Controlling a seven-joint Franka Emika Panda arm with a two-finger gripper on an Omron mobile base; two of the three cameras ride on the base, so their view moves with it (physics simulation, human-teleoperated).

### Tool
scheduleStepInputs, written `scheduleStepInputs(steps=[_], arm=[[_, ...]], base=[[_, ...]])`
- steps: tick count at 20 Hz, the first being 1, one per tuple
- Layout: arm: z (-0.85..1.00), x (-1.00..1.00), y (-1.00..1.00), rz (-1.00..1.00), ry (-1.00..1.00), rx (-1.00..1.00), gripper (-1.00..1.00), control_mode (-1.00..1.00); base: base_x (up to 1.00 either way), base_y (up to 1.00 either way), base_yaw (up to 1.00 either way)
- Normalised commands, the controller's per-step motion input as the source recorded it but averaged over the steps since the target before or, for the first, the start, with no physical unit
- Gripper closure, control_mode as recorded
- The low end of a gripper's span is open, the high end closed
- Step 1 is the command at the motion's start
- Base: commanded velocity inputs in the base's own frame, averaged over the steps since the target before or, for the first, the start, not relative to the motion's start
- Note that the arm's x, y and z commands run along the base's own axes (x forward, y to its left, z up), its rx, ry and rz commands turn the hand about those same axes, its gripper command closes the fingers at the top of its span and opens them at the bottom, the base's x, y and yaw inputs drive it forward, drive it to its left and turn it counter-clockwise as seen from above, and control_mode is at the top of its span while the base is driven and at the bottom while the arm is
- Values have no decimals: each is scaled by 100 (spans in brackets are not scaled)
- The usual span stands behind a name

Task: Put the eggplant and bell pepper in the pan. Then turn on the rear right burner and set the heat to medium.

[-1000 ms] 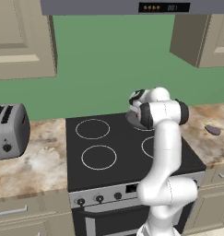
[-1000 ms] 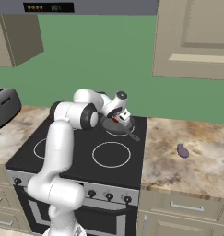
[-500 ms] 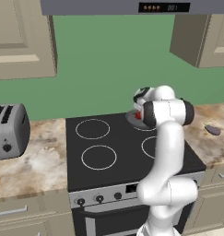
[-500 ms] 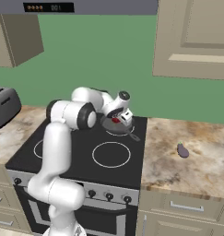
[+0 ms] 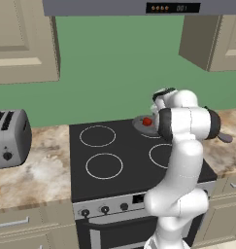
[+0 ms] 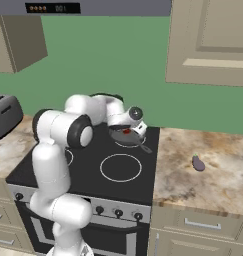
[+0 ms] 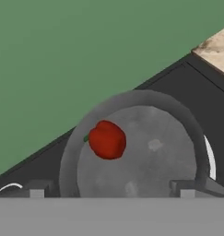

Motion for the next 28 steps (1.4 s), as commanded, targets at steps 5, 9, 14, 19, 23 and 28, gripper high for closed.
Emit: scheduleStepInputs(steps=[5, 9, 14, 19, 23, 28], arm=[[39, -55, -33, 0, -1, -6, -100, -100], [49, -34, -26, 0, 13, -16, -100, -100], [59, -26, -29, 0, 15, -14, -100, -100], [63, -27, -33, 0, 10, -9, -100, -100], [47, -29, -45, 4, 6, -3, -100, -100], [37, -32, -52, 3, 8, 0, -100, -100]], base=[[0, 0, 0], [0, 0, 0], [0, 0, 0], [0, 0, 0], [0, 0, 0], [0, 0, 0]])
